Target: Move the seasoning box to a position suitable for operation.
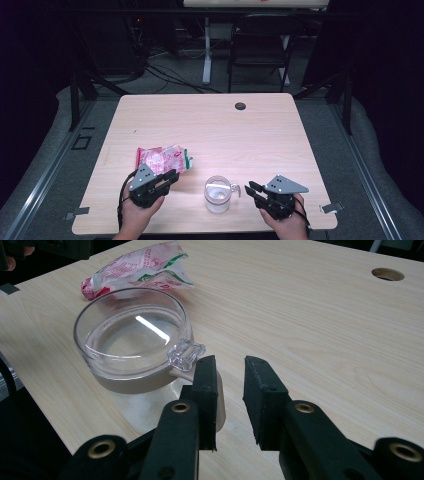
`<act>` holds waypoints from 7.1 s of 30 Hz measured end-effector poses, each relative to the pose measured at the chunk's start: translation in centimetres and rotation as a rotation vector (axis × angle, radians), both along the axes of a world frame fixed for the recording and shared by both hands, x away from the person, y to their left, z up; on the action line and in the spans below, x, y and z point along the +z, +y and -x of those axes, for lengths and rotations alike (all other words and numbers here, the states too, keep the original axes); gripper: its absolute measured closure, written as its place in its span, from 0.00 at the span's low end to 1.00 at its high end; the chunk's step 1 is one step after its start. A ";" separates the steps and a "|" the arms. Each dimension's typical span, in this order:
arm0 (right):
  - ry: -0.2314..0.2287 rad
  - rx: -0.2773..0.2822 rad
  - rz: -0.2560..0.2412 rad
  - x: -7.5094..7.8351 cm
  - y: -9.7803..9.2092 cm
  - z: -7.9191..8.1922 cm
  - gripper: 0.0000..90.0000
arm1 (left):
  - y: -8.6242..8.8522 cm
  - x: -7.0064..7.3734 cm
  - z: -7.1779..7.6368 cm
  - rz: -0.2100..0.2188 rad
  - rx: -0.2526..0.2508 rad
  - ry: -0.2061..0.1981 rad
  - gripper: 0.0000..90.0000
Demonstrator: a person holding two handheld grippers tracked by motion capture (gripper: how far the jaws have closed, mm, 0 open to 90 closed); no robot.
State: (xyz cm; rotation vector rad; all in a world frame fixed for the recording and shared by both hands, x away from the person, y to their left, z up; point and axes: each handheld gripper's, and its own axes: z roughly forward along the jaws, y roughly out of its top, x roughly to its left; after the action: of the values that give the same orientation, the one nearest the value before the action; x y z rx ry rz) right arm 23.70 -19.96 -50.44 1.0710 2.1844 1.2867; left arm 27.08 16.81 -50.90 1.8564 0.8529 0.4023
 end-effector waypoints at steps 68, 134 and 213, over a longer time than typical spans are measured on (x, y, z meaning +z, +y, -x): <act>-0.020 0.127 -0.028 -0.2 2.8 -0.2 0.66 | -6.0 -1.0 1.6 -0.076 -0.268 0.093 0.99; -0.165 0.173 0.109 -0.8 4.7 1.4 0.50 | -6.0 -1.1 1.3 -0.025 -0.237 0.093 0.69; -0.122 -0.052 -0.082 -0.1 -0.6 -3.9 0.78 | -2.5 -1.7 0.7 -0.018 -0.113 0.090 0.63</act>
State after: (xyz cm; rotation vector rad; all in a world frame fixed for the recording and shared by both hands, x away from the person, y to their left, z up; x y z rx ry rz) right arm 27.57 -20.55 -50.55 1.0448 2.0175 1.3909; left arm 26.40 14.26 -52.64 1.9413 0.8018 0.2582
